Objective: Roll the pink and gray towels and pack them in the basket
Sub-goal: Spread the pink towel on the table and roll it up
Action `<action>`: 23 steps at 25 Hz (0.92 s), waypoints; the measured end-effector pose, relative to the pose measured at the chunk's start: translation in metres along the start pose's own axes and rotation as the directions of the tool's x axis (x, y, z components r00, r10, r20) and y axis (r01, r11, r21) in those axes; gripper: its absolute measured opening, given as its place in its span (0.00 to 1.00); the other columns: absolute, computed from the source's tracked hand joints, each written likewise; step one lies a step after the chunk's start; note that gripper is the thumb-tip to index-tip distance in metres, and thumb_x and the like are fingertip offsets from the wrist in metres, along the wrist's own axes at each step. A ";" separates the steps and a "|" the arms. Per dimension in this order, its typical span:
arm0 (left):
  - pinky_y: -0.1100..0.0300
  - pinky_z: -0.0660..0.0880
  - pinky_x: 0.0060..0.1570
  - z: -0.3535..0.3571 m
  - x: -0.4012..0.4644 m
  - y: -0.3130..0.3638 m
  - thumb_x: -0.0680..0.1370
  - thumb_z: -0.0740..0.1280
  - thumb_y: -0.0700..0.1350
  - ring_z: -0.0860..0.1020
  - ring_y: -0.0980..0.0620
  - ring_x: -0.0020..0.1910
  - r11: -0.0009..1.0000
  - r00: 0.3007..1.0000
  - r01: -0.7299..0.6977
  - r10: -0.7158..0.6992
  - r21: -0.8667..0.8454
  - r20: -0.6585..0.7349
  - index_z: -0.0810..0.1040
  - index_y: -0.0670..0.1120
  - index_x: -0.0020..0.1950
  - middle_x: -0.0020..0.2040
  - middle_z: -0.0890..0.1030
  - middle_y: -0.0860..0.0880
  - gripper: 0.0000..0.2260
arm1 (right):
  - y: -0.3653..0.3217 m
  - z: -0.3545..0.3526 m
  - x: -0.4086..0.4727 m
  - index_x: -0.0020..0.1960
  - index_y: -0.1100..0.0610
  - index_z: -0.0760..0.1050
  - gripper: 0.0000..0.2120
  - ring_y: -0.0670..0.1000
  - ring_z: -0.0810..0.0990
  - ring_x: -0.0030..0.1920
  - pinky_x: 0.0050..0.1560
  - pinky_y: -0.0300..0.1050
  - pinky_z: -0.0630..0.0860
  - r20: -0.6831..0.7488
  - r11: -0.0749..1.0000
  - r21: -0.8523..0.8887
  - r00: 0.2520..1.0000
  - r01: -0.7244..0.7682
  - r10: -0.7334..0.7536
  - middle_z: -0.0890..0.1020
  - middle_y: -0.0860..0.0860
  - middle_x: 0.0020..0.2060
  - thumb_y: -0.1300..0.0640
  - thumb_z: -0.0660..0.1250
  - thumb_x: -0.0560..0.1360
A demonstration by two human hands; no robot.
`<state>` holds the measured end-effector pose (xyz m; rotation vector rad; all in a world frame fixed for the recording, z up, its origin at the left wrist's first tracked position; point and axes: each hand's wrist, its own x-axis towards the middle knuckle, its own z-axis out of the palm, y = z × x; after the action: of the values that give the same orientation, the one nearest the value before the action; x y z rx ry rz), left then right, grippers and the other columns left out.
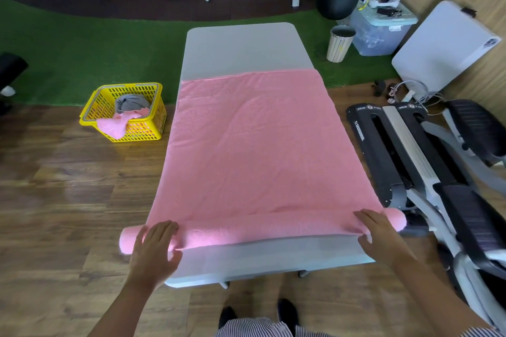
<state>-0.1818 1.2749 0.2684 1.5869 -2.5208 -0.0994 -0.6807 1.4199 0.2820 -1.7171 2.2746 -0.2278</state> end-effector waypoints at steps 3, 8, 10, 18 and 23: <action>0.36 0.71 0.58 0.004 0.002 0.007 0.58 0.79 0.38 0.81 0.45 0.51 0.999 0.999 0.040 -0.039 -0.027 0.030 0.79 0.42 0.57 0.51 0.82 0.46 0.28 | -0.002 -0.002 0.003 0.66 0.59 0.69 0.25 0.56 0.69 0.65 0.72 0.50 0.53 0.059 1.000 -0.003 0.998 -0.023 0.023 0.73 0.55 0.63 0.69 0.66 0.69; 0.44 0.77 0.46 -0.012 0.007 0.011 0.66 0.61 0.46 0.83 0.47 0.38 0.999 0.999 0.029 -0.028 -0.023 0.046 0.83 0.45 0.48 0.41 0.84 0.50 0.16 | -0.005 -0.012 0.008 0.62 0.59 0.74 0.18 0.53 0.73 0.62 0.73 0.45 0.48 0.088 0.998 -0.034 0.995 -0.043 0.046 0.78 0.52 0.60 0.65 0.62 0.73; 0.45 0.77 0.45 -0.013 0.006 0.007 0.67 0.56 0.49 0.83 0.47 0.40 0.999 0.999 -0.004 0.006 -0.031 0.054 0.83 0.46 0.48 0.42 0.84 0.50 0.20 | -0.004 -0.013 0.008 0.61 0.58 0.75 0.17 0.52 0.74 0.62 0.74 0.47 0.48 0.115 0.998 -0.066 0.993 -0.022 0.030 0.78 0.51 0.59 0.65 0.61 0.73; 0.38 0.73 0.58 -0.013 -0.001 0.012 0.71 0.57 0.51 0.81 0.47 0.52 0.996 0.996 0.076 -0.074 -0.054 0.045 0.81 0.45 0.56 0.52 0.83 0.49 0.21 | -0.004 -0.005 0.007 0.60 0.63 0.75 0.17 0.58 0.75 0.59 0.68 0.56 0.62 -0.041 0.998 0.030 0.998 -0.054 0.055 0.78 0.56 0.57 0.69 0.64 0.72; 0.38 0.75 0.53 -0.012 0.001 0.014 0.65 0.62 0.48 0.82 0.45 0.46 0.999 0.992 0.047 -0.045 -0.014 0.118 0.81 0.46 0.55 0.47 0.83 0.50 0.20 | -0.002 -0.004 0.006 0.67 0.57 0.69 0.23 0.52 0.70 0.65 0.73 0.47 0.48 0.087 0.997 -0.055 0.995 -0.046 0.051 0.74 0.51 0.63 0.60 0.66 0.72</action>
<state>-0.1923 1.2803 0.2821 1.6801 -2.5627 -0.2248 -0.6817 1.4135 0.2861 -1.6608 2.2740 -0.0811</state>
